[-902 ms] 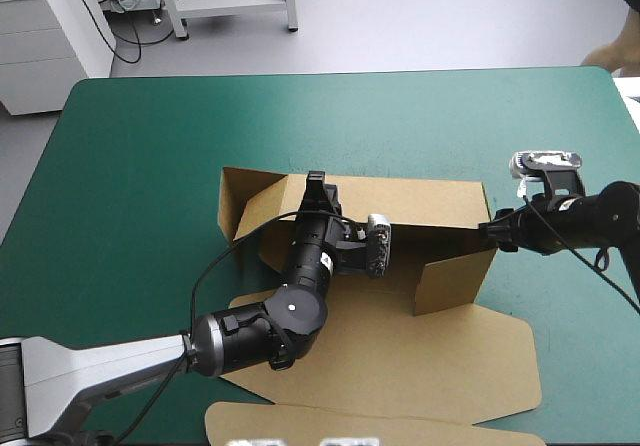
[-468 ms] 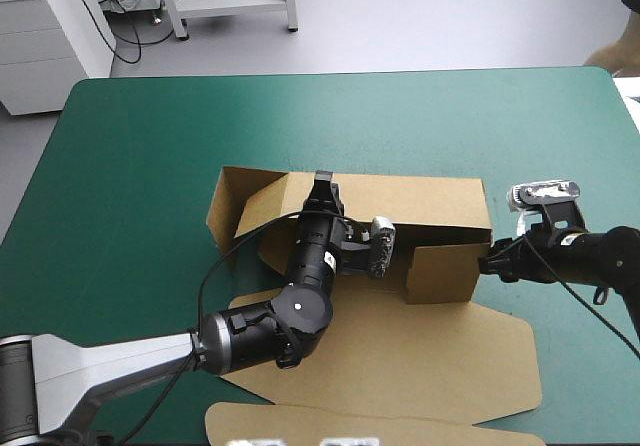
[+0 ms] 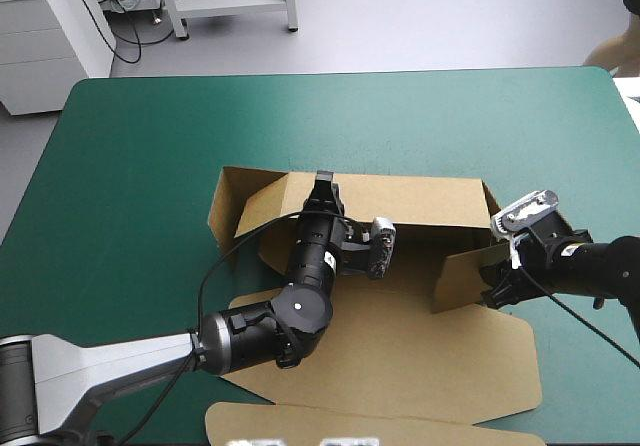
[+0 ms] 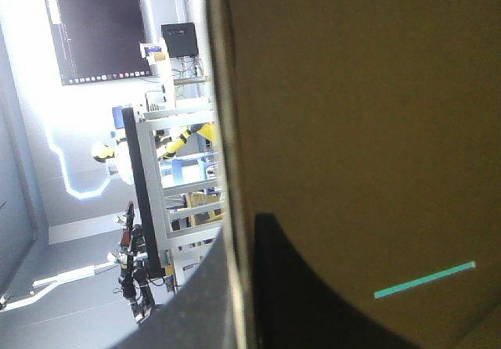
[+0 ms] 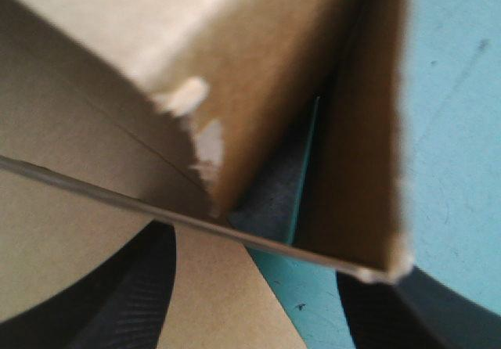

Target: Fold the box

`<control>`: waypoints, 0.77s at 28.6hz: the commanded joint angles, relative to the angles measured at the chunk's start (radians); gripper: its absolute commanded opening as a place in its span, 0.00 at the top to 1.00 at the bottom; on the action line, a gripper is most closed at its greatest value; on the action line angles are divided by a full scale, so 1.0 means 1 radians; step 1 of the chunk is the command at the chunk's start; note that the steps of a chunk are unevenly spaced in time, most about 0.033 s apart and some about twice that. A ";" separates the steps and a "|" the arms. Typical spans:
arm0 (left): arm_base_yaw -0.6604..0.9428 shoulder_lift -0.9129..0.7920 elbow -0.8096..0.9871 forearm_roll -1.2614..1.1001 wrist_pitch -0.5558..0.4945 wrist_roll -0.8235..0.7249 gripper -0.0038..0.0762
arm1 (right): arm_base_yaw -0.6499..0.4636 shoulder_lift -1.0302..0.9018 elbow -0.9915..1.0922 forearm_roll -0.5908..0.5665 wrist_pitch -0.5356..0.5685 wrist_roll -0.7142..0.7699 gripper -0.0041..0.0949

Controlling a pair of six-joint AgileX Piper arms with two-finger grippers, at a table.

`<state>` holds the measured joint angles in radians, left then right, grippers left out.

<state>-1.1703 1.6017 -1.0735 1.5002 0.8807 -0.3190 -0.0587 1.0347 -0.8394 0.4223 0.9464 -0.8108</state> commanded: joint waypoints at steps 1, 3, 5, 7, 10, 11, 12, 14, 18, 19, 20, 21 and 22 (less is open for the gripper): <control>-0.003 -0.018 -0.014 -0.066 -0.032 0.014 0.96 | -0.003 -0.018 -0.027 0.046 0.008 -0.082 0.40; -0.003 -0.018 -0.014 -0.066 -0.033 0.014 0.96 | -0.003 -0.015 -0.027 0.051 -0.012 -0.087 0.40; -0.003 -0.018 -0.014 -0.066 -0.039 0.014 0.96 | -0.003 -0.003 -0.027 0.068 -0.021 -0.109 0.40; -0.003 -0.018 -0.014 -0.063 -0.042 0.014 0.96 | -0.003 0.019 -0.027 0.105 -0.019 -0.147 0.40; -0.003 -0.018 -0.014 -0.063 -0.042 0.014 0.96 | -0.001 0.062 -0.014 0.220 -0.007 -0.238 0.40; -0.003 -0.018 -0.014 -0.063 -0.042 0.014 0.96 | -0.001 0.073 -0.012 0.265 0.001 -0.275 0.40; -0.003 -0.018 -0.014 -0.063 -0.042 0.014 0.96 | -0.001 0.083 -0.010 0.298 0.006 -0.294 0.40; -0.003 -0.018 -0.014 -0.063 -0.042 0.014 0.96 | -0.001 0.088 -0.010 0.328 -0.003 -0.295 0.40; -0.003 -0.018 -0.014 -0.063 -0.042 0.014 0.96 | -0.001 0.088 -0.010 0.329 -0.007 -0.281 0.40; -0.003 -0.018 -0.014 -0.063 -0.042 0.014 0.96 | -0.001 0.088 -0.010 0.329 -0.007 -0.251 0.40; -0.003 -0.018 -0.014 -0.063 -0.042 0.014 0.96 | -0.001 0.088 -0.010 0.329 -0.007 -0.240 0.40; -0.003 -0.018 -0.014 -0.063 -0.042 0.014 0.96 | -0.001 0.088 -0.010 0.329 -0.007 -0.238 0.40; -0.003 -0.018 -0.014 -0.063 -0.042 0.014 0.96 | -0.001 0.088 -0.010 0.322 -0.007 -0.238 0.40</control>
<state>-1.1703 1.6017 -1.0766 1.4921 0.8776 -0.3123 -0.0587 1.1343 -0.8241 0.6606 0.9512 -1.0514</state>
